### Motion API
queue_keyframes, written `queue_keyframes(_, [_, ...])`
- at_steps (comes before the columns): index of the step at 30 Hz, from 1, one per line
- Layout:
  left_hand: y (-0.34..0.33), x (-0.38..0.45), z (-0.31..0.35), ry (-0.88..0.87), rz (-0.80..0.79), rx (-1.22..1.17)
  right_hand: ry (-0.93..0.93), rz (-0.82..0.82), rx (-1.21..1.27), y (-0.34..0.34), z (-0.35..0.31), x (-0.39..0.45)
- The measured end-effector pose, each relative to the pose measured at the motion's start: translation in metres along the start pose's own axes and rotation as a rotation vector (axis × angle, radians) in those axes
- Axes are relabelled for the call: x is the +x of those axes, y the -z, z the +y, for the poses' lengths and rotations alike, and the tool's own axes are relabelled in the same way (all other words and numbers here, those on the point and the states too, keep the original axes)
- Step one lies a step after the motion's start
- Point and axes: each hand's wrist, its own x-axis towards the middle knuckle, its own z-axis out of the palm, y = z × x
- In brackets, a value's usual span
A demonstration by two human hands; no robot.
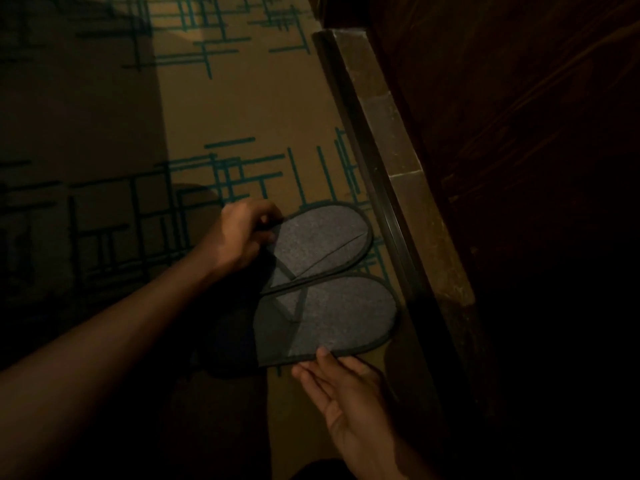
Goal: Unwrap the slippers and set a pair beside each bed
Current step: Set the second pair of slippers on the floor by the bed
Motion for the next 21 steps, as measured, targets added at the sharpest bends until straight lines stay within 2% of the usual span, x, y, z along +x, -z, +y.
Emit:
queue_keyframes(15, [0.013,-0.025,-0.029,0.048,0.053,0.034,-0.040,-0.007,-0.124,-0.020,0.022,0.005])
queue_keyframes(21, [0.012,-0.030,-0.032,0.071,0.062,0.072,-0.048,0.029,-0.360,-0.019,0.016,0.006])
